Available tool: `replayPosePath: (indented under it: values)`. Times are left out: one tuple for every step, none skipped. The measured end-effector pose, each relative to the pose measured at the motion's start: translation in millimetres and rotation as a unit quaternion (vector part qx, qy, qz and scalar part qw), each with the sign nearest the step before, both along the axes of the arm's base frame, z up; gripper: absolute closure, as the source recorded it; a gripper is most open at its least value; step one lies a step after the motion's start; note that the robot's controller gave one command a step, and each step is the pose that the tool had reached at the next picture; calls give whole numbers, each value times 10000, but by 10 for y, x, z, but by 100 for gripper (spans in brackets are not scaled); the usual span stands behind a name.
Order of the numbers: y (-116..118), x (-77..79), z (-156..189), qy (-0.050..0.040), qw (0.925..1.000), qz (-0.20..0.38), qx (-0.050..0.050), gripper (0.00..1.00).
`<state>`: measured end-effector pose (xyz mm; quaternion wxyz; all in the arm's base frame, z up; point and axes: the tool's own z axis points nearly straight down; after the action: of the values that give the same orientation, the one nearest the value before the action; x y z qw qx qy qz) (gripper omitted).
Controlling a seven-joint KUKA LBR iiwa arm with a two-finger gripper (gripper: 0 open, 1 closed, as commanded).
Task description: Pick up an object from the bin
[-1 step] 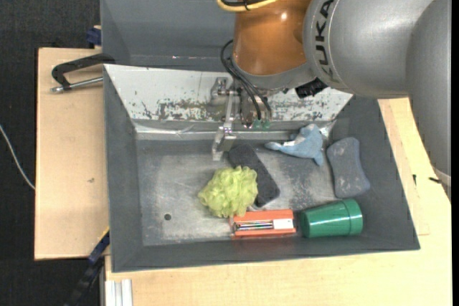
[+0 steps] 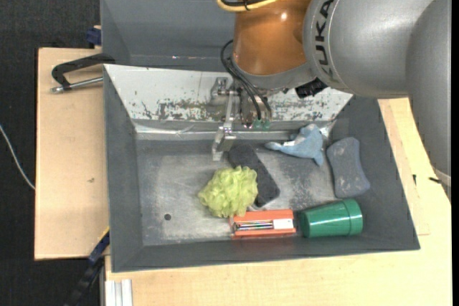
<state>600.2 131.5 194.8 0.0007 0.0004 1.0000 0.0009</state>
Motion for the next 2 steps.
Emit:
replayPosePath:
  values:
    - [-87, -187, -160, -28, 9950, 998, 1, 0]
    - [-525, -485, -963, -37, 9841, 1774, -14, 100]
